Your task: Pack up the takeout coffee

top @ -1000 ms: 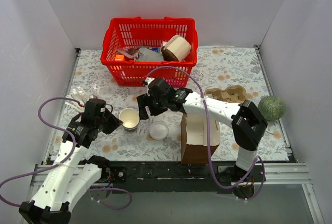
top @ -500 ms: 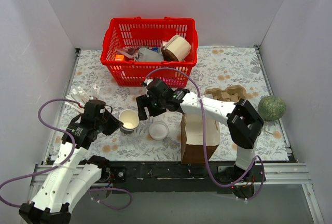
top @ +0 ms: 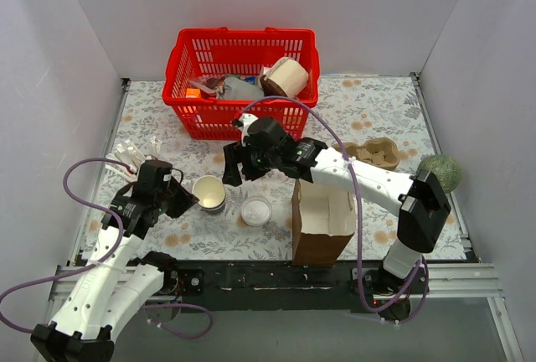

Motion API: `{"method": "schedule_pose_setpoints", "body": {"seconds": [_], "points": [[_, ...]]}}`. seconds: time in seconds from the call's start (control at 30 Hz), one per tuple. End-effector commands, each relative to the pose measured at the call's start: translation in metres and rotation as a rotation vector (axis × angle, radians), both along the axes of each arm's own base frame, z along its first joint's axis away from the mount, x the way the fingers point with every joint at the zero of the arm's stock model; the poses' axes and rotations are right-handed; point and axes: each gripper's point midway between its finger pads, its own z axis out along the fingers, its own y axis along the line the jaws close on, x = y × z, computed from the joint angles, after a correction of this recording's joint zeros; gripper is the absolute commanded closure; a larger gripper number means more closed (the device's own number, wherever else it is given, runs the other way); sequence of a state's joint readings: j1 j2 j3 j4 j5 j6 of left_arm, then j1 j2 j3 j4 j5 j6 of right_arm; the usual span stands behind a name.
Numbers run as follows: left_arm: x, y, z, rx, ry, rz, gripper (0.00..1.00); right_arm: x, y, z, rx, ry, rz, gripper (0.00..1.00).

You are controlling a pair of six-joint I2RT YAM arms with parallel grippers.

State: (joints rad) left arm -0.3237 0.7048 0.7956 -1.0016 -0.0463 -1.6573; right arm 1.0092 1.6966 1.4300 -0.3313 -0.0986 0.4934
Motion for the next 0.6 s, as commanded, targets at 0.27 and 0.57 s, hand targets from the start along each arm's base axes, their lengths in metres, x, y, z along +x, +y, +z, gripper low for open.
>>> {"method": "schedule_pose_setpoints", "body": {"seconds": [0.27,0.57], "points": [[0.015,-0.006,0.033,-0.032,-0.109,-0.015,1.00,-0.004,0.015,0.030,0.090,-0.043,0.064,0.21],[0.035,0.007,0.111,0.012,-0.305,0.030,1.00,0.016,-0.011,0.048,0.070,-0.153,-0.023,0.19]]}}
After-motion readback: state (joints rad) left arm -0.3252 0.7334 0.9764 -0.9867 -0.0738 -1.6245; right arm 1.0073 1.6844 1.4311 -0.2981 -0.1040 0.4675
